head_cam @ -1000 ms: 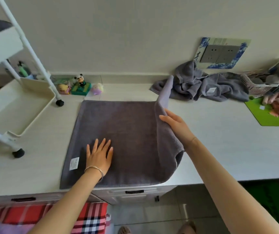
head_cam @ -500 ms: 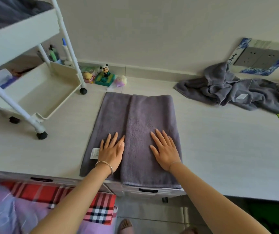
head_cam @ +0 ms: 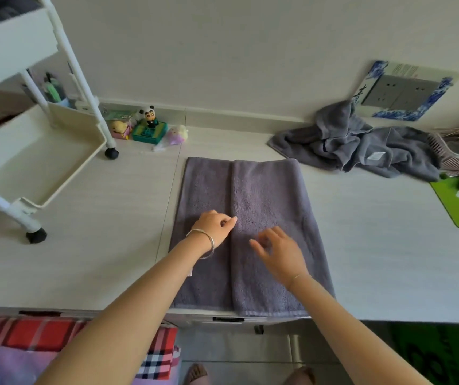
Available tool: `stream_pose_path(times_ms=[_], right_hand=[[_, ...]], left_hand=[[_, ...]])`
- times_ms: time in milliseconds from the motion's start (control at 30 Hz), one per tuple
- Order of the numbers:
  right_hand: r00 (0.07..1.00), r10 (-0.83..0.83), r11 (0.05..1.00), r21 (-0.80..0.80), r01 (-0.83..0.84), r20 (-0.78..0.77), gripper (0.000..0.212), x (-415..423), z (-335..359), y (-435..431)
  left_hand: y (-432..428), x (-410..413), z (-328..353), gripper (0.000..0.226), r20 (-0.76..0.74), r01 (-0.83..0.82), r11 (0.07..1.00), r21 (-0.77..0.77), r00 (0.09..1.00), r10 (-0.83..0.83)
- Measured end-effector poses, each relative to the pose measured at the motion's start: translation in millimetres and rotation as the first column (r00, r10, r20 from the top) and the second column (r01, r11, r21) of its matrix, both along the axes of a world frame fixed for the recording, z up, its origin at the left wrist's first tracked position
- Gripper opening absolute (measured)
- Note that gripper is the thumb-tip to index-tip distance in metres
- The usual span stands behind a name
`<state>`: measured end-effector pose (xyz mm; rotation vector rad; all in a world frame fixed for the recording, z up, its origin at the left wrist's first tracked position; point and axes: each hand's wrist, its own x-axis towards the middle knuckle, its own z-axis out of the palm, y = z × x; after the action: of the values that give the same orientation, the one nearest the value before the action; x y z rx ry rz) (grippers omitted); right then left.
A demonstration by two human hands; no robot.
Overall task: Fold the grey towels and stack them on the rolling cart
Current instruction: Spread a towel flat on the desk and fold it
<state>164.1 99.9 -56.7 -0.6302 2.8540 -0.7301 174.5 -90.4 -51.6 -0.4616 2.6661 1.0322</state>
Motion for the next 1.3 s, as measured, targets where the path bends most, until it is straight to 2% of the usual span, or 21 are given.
stream_pose_path(times_ms=[100, 200, 300, 367, 433, 500, 567, 633, 667, 767, 867, 1000, 1167, 1300], right_hand=[[0.986, -0.079, 0.996, 0.049, 0.073, 0.147, 0.04, 16.7, 0.3, -32.1], [0.995, -0.065, 0.985, 0.165, 0.053, 0.07, 0.041, 19.5, -6.1, -45.0], [0.996, -0.043, 0.981, 0.191, 0.026, 0.084, 0.025, 21.0, -1.7, -45.9], [0.982, -0.1, 0.994, 0.062, 0.091, 0.159, 0.023, 19.3, 11.5, -40.3], [0.978, -0.117, 0.98, -0.14, 0.142, 0.175, 0.028, 13.4, 33.4, -35.8], [0.993, -0.084, 0.944, -0.311, 0.105, 0.082, 0.033, 12.4, 60.6, -42.2], [0.999, -0.049, 0.924, -0.38, 0.037, -0.022, 0.039, 16.7, 80.9, -59.3], [0.999, 0.0, 0.93, -0.368, -0.018, -0.048, 0.037, 23.5, 81.6, -85.3], [0.999, 0.041, 0.939, -0.342, -0.042, -0.01, 0.031, 27.6, 75.0, -99.3], [0.962, 0.175, 0.973, -0.189, -0.135, 0.211, 0.019, 38.1, 36.3, -131.4], [0.913, 0.23, 0.97, -0.156, -0.187, 0.337, 0.018, 46.1, 4.0, -138.6], [0.949, 0.144, 0.967, -0.244, -0.075, 0.279, 0.013, 40.7, -7.0, -127.4], [0.996, 0.004, 0.947, -0.32, 0.026, 0.093, 0.005, 16.1, -4.2, -104.1], [0.995, -0.103, 0.934, -0.344, 0.099, 0.006, 0.013, -1.2, -9.4, -76.3]], left_hand=[[0.7, -25.3, 2.6, 0.024, 0.045, -0.09, 0.959, 0.269, 0.996, 0.081], [1.1, -42.1, 4.7, 0.015, 0.154, -0.209, 0.848, 0.487, 0.976, 0.151], [3.4, -48.4, 7.2, 0.051, 0.176, -0.208, 0.765, 0.61, 0.976, 0.126], [4.9, -48.3, 17.6, 0.057, 0.101, -0.148, 0.747, 0.648, 0.989, 0.108], [2.3, -49.8, 36.3, 0.056, 0.011, -0.087, 0.707, 0.702, 0.994, 0.111], [-9.2, -48.3, 58.6, 0.055, -0.065, -0.039, 0.648, 0.761, 0.989, 0.136], [-28.1, -43.8, 74.9, 0.055, -0.124, 0.0, 0.601, 0.799, 0.979, 0.164], [-56.4, -36.0, 75.0, 0.054, -0.17, 0.013, 0.615, 0.789, 0.965, 0.197], [-71.7, -31.3, 67.6, 0.052, -0.16, -0.018, 0.633, 0.774, 0.961, 0.224], [-104.4, -10.2, 21.0, 0.042, -0.013, -0.283, 0.761, 0.584, 0.934, 0.357], [-114.9, 12.6, -21.1, 0.025, 0.074, -0.444, 0.77, 0.458, 0.882, 0.465], [-117.1, 19.3, -31.0, 0.036, 0.074, -0.452, 0.785, 0.424, 0.881, 0.468], [-107.5, 29.0, -23.3, 0.05, 0.032, -0.436, 0.819, 0.373, 0.888, 0.458], [-99.9, 49.7, -21.3, 0.058, 0.151, -0.291, 0.903, 0.316, 0.955, 0.256]])
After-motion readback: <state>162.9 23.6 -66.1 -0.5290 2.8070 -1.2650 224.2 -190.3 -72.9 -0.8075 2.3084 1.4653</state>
